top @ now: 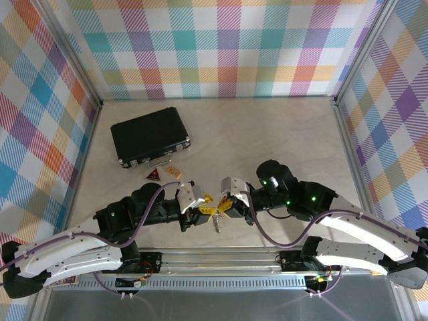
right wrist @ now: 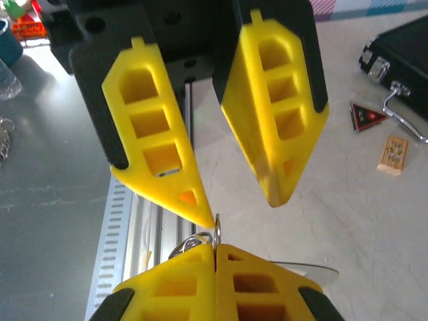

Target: Put the keys on the keyring

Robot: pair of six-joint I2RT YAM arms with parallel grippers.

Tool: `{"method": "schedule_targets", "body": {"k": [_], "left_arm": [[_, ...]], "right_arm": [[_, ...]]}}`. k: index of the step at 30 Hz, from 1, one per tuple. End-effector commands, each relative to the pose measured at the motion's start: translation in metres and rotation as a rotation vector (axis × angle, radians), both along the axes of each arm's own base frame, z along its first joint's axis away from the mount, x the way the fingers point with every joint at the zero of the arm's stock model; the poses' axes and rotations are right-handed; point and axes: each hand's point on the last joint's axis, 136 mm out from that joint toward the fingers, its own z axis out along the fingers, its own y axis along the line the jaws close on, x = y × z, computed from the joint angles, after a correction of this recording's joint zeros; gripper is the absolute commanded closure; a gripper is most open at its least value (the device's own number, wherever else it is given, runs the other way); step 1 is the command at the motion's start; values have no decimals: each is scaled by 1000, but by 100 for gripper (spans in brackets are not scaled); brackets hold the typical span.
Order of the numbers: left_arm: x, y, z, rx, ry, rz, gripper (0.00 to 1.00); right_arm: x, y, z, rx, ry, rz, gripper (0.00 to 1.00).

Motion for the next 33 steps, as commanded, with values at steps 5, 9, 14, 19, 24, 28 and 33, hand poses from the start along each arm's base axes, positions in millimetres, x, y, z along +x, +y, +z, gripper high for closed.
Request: {"method": "schedule_targets", "body": {"k": [5, 9, 14, 19, 24, 28, 33], "left_arm": [[-4, -2, 5, 23, -16, -30, 72], [-8, -6, 6, 15, -9, -62, 69], [-10, -9, 7, 18, -7, -85, 69], [-18, -14, 15, -25, -11, -135, 69], [-24, -15, 17, -44, -4, -169, 68], [-25, -14, 17, -45, -3, -170, 68], [-23, -13, 13, -30, -1, -157, 78]], "right_arm": [[-18, -2, 20, 49, -41, 96, 100], [-24, -2, 26, 68, -40, 121, 100], [-26, 1, 28, 75, -34, 138, 100], [-25, 4, 30, 85, -28, 136, 100], [-23, 3, 31, 84, -29, 121, 100], [-22, 3, 30, 79, -25, 116, 100], [-26, 1, 33, 92, -26, 131, 100]]}}
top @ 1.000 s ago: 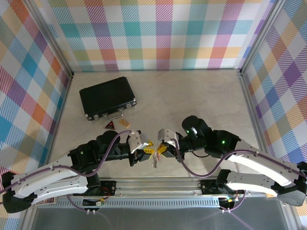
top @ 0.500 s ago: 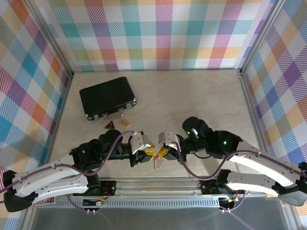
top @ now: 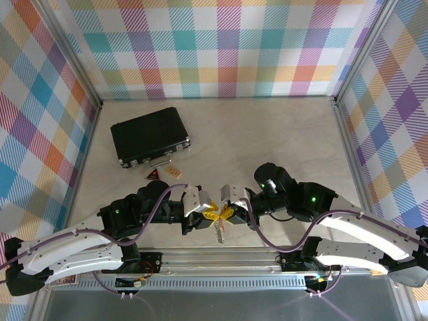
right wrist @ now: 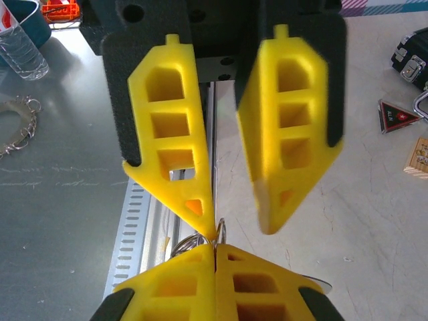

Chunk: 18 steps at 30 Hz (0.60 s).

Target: Put the keys on the keyring

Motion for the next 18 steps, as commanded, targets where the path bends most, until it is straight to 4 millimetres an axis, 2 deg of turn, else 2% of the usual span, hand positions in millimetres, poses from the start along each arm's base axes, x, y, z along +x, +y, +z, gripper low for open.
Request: {"method": "schedule_targets", "body": {"k": [1, 4, 8, 18], "left_arm": [[-2, -2, 13, -35, -27, -13, 79], [0, -1, 11, -29, -28, -5, 79], [0, 1, 11, -30, -24, 6, 70], [3, 6, 8, -38, -25, 34, 69]], "right_arm": [[-9, 5, 32, 103, -24, 52, 100], [-9, 4, 33, 108, -32, 50, 100], [-9, 2, 33, 105, -35, 47, 100], [-9, -1, 32, 98, -48, 47, 100]]}}
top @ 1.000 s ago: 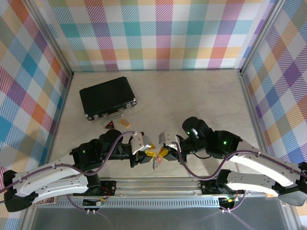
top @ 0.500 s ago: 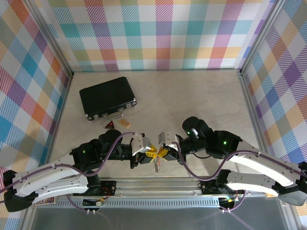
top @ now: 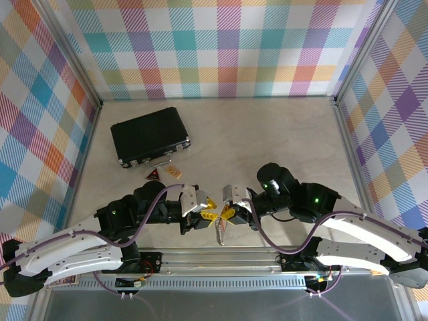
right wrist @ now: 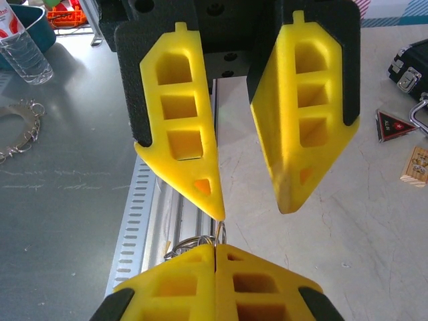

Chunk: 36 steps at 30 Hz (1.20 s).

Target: Put the keys on the keyring

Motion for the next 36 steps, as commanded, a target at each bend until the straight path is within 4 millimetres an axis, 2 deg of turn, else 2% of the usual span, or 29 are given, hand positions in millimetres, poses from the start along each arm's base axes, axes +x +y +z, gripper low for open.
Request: {"method": "schedule_targets", "body": {"k": [1, 13, 23, 31, 36], "left_arm": [[0, 0, 0, -14, 5, 11, 68], [-2, -1, -6, -25, 26, 3, 66], [-9, -19, -7, -72, 38, -78, 71], [-9, -16, -8, -80, 31, -72, 100], [-8, -7, -3, -95, 14, -44, 100]], "right_arm": [[-7, 1, 25, 74, -35, 43, 100], [-7, 1, 25, 79, -37, 42, 100], [-7, 5, 21, 80, -22, 49, 100], [-8, 5, 20, 75, -17, 51, 100], [-8, 4, 20, 73, -13, 42, 100]]}}
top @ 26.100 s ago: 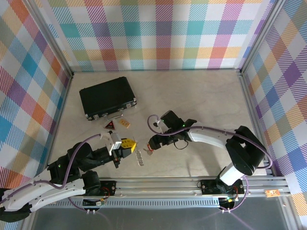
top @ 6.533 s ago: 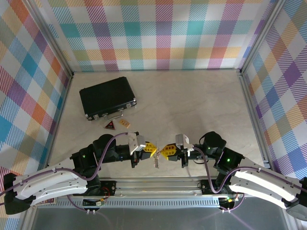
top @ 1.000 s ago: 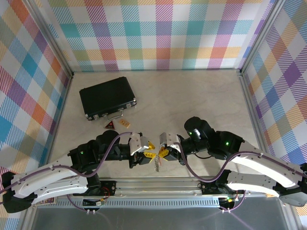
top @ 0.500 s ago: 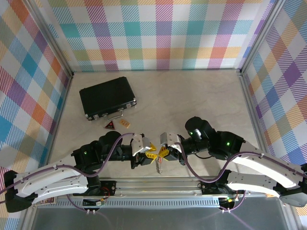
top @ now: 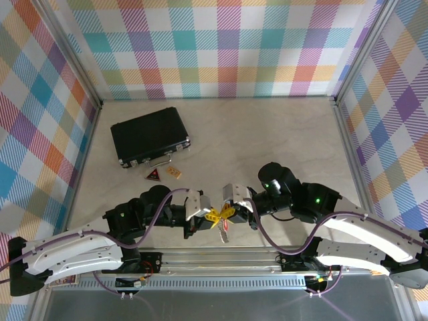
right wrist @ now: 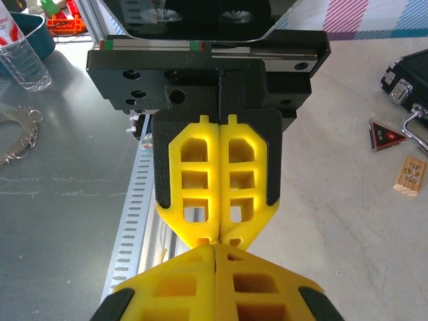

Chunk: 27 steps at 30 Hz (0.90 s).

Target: Put the keys on the keyring

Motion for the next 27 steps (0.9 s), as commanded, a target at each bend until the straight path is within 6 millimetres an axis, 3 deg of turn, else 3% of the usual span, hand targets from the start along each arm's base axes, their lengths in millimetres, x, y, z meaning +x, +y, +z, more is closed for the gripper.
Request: {"method": "schedule_targets", "body": {"k": [1, 3, 6, 9, 18, 27], "left_arm": [[2, 5, 21, -80, -43, 27, 100], [1, 8, 27, -103, -53, 33, 100], [0, 12, 35, -132, -67, 38, 100], [-1, 14, 42, -148, -81, 37, 100], [-4, 15, 50, -166, -94, 20, 100], [-5, 16, 56, -195, -94, 15, 100]], "right_arm": [[-10, 1, 14, 47, 6, 47, 100], [-11, 0, 15, 57, 15, 44, 96], [-11, -1, 19, 77, 20, 32, 73], [-12, -2, 25, 103, 26, 29, 62], [-10, 2, 36, 146, 34, 16, 57], [-6, 11, 26, 125, 50, 12, 62]]}}
